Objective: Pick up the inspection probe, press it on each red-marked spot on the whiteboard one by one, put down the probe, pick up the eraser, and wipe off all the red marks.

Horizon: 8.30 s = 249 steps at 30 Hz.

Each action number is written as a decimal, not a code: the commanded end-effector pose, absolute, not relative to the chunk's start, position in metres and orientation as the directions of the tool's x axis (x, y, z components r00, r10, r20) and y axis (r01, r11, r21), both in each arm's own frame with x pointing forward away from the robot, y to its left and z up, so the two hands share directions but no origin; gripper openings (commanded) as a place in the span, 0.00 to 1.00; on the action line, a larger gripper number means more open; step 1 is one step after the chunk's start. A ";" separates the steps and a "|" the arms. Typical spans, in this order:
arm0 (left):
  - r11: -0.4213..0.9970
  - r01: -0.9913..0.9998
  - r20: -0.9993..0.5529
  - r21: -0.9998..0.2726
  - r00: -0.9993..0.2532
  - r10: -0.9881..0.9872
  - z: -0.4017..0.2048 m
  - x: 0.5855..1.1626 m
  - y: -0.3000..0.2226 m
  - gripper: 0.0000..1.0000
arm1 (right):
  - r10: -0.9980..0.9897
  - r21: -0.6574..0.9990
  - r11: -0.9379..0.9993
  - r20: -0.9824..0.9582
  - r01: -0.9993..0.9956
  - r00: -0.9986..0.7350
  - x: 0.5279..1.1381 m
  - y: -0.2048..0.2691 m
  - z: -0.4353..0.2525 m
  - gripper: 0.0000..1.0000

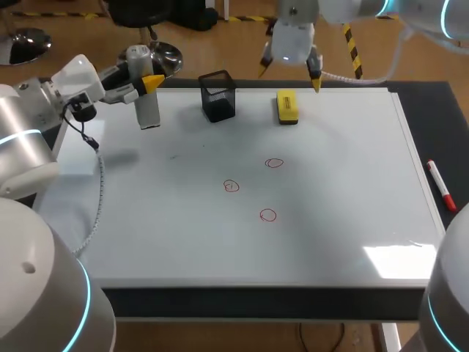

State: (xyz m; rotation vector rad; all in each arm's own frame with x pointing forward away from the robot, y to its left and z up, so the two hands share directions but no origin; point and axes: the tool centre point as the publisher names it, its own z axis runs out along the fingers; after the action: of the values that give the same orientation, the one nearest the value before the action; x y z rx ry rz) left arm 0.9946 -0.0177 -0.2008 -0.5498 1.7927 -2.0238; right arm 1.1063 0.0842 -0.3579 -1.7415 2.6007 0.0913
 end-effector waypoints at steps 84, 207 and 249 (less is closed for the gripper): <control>-0.115 0.027 0.038 -0.993 -0.850 -0.525 -0.201 0.995 -0.018 0.00 | -1.000 0.102 -0.008 0.017 -0.995 0.010 1.111 0.076 -0.421 0.00; -0.162 0.036 0.032 -0.986 -0.916 -0.399 -0.196 0.978 -0.069 0.00 | -0.713 0.015 0.701 -0.035 -0.713 -0.701 1.056 -0.151 -0.333 0.00; -0.227 -0.092 0.088 -0.970 -0.996 0.026 -0.256 0.872 -0.208 0.00 | -0.713 0.015 0.701 -0.035 -0.713 -0.701 1.056 -0.151 -0.333 0.00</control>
State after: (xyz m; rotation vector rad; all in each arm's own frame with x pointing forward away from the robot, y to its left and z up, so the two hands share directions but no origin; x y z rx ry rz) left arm 0.8667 -0.2025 -0.2474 -0.1055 2.0100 -2.4938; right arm 1.0553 -0.1505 -0.3338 -1.2002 2.8718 0.0468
